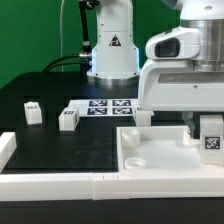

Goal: Assemble one leg

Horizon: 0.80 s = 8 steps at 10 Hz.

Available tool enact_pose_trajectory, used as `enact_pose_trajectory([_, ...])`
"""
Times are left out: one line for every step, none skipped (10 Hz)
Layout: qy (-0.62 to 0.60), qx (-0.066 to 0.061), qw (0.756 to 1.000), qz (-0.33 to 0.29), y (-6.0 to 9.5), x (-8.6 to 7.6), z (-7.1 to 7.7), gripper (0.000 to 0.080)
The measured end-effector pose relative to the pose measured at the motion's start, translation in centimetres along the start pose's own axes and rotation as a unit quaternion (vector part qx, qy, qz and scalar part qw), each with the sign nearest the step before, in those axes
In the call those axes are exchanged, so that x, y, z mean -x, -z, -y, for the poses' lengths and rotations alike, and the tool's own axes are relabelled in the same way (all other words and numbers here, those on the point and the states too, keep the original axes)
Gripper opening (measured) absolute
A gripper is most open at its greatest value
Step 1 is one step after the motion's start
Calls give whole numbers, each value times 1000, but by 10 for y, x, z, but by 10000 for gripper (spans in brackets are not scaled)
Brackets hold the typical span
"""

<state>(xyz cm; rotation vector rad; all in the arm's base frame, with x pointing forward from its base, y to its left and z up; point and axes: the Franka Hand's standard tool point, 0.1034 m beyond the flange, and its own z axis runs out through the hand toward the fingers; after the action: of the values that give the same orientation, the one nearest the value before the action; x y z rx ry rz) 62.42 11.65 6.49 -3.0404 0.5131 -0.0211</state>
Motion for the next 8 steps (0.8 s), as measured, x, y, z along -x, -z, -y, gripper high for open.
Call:
enact_pose_trajectory([-57,-1,998,0,0,0,0,289])
enact_pose_trajectory([-137,0,991,0,0,0,1,290])
enact_pose_trajectory([-201,1,980,0,-1,1,2,290])
enact_pose_trajectory([-275,3,961,1,-2,4,4,290])
enact_pose_trajectory([-343,-1,939,5,-3,5,6,290])
enact_pose_trajectory([-392,-4,920,7,-3,6,7,290])
enact_pose_trajectory([-437,-7,899,9,-3,6,8,290])
enact_pose_trajectory([-474,-8,880,11,-3,6,9,290])
